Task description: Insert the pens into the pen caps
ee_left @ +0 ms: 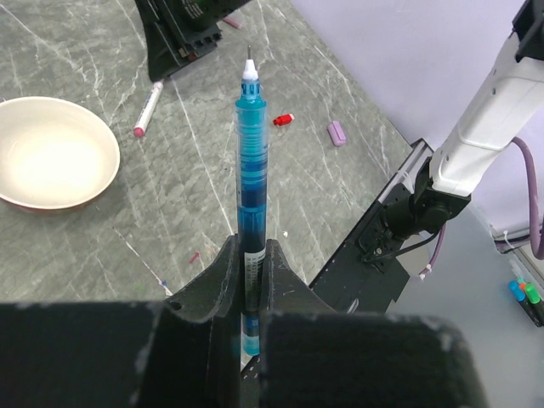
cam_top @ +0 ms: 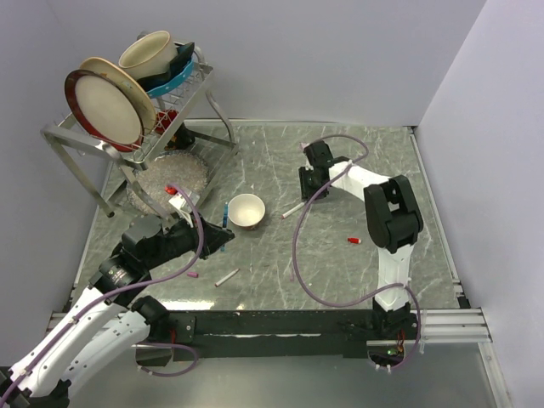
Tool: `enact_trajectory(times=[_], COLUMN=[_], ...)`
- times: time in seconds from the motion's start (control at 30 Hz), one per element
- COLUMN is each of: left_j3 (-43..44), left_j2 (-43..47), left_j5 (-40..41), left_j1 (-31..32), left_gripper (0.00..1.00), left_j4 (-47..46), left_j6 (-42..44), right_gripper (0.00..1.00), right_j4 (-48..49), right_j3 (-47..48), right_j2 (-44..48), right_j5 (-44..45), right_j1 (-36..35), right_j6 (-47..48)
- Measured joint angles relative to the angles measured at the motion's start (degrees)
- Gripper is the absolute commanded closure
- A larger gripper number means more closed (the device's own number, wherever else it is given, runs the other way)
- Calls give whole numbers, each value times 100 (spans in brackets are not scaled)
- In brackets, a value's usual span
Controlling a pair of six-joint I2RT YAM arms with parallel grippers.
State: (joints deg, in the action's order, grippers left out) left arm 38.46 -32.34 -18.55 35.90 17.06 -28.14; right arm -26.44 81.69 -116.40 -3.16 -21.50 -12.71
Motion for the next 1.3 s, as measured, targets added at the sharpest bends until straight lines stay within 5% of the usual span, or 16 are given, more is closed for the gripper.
enact_trajectory(times=[0.4,0.93,1.3], left_j3=[0,0,0], left_j2=[0,-50,-52], left_j5=[0,0,0], left_j1=[0,0,0], left_gripper=[99,99,99], left_j4=[0,0,-2], left_j6=[0,0,0], right_gripper=[57,58,70], right_j4=[-693,-1469,-1508], right_j3=[330,1766,1803], right_j2=[256,-933,-1034], right_j5=[581,1333,1320], right_j1=[0,0,0], right_j6=[-535,-741,-715])
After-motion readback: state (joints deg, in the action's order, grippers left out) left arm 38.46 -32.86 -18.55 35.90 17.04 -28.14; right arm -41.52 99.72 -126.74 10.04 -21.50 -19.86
